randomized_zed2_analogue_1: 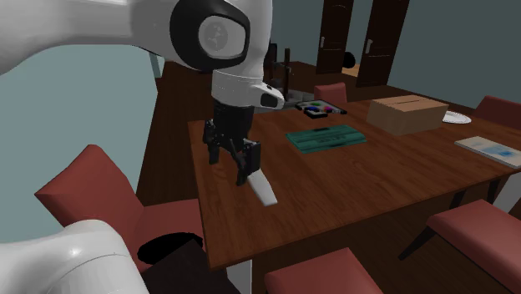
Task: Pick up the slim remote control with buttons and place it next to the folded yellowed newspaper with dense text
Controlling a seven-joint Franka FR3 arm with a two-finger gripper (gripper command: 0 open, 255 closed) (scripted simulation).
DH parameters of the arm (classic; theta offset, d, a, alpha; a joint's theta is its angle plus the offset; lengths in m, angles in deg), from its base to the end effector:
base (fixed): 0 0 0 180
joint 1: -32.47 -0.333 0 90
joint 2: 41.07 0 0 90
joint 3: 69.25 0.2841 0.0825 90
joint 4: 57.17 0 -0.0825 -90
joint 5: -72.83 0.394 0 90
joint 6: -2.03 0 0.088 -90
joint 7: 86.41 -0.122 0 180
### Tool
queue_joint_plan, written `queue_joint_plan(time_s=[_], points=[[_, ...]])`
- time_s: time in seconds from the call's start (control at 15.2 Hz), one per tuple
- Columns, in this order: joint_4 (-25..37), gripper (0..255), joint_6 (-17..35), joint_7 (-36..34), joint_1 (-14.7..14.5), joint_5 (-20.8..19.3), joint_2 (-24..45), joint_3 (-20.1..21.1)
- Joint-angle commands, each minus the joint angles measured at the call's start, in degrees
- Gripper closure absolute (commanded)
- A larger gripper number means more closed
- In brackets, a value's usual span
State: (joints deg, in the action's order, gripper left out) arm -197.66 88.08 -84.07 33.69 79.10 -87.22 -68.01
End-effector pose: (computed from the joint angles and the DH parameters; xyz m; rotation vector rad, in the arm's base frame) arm 0.3211 0.0147 0.5088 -3.0362 -0.0501 0.2167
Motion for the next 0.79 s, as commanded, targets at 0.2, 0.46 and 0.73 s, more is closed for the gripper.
queue_joint_plan(time_s=[0.2,0.46,0.73], points=[[-0.84,0,6.48,6.74,-2.14,-1.41,4.88,-0.76],[-0.84,0,14.86,15.27,-4.98,-2.82,12.08,-1.48],[0.30,0,22.71,23.41,-7.67,-3.72,19.72,-1.72]])
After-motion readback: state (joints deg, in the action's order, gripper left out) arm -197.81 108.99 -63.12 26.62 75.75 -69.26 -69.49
